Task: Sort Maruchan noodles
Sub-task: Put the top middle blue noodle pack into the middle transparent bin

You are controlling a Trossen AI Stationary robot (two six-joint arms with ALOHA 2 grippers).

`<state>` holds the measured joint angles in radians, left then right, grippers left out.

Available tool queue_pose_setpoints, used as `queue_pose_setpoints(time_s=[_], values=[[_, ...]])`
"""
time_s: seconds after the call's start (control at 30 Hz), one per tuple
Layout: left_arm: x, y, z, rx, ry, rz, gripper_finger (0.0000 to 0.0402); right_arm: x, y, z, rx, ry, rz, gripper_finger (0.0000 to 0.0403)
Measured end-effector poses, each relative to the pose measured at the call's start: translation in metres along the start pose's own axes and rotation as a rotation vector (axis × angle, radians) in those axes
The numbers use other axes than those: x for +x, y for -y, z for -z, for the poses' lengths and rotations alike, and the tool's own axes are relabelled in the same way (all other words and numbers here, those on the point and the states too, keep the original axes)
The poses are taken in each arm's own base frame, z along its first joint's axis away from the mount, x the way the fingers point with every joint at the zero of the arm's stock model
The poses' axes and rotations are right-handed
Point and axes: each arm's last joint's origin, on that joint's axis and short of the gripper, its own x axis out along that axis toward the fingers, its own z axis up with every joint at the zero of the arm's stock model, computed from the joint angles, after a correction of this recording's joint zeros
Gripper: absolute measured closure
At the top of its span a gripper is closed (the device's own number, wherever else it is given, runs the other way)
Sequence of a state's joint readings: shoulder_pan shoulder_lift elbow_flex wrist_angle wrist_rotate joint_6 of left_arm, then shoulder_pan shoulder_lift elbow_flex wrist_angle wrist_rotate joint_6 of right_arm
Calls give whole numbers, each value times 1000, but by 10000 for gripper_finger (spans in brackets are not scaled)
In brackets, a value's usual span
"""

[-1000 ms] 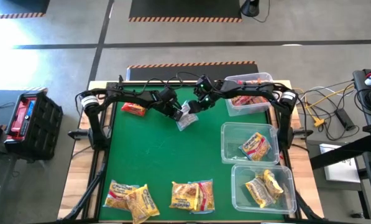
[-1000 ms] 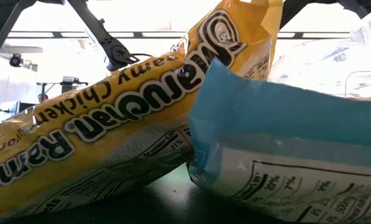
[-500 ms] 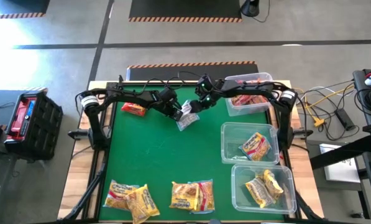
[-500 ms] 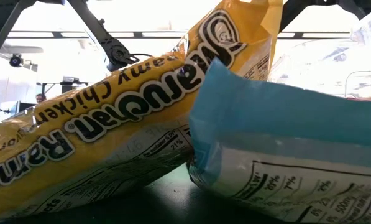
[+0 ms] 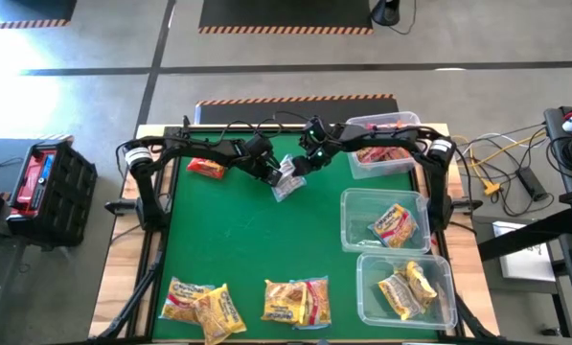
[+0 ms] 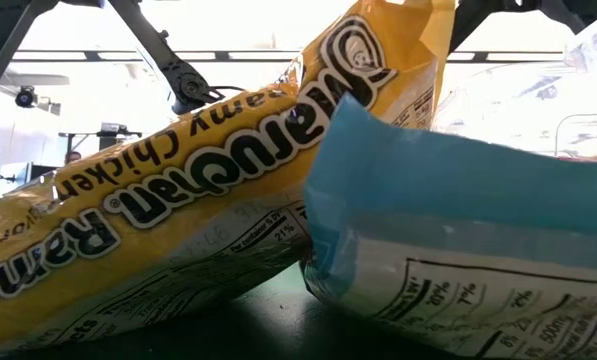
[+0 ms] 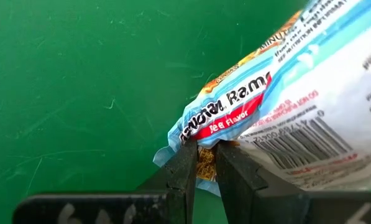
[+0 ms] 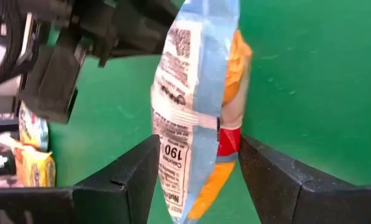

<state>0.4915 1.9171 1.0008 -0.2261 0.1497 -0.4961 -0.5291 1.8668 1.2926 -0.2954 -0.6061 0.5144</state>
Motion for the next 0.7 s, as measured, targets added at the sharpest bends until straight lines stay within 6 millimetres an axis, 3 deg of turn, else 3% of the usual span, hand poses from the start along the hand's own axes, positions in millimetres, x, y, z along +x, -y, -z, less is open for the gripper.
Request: queue_pose_setpoints(time_s=[0.23,0.43,0.7], values=[[0,0,0,-2,1,0,361,17,8,6,10,-25,-22,197],[0,0,0,-9,0,1,361,39,3,8,19,-47,-143,197],[0,0,0,-10,0,1,361,45,5,9,69,-48,-121,197]])
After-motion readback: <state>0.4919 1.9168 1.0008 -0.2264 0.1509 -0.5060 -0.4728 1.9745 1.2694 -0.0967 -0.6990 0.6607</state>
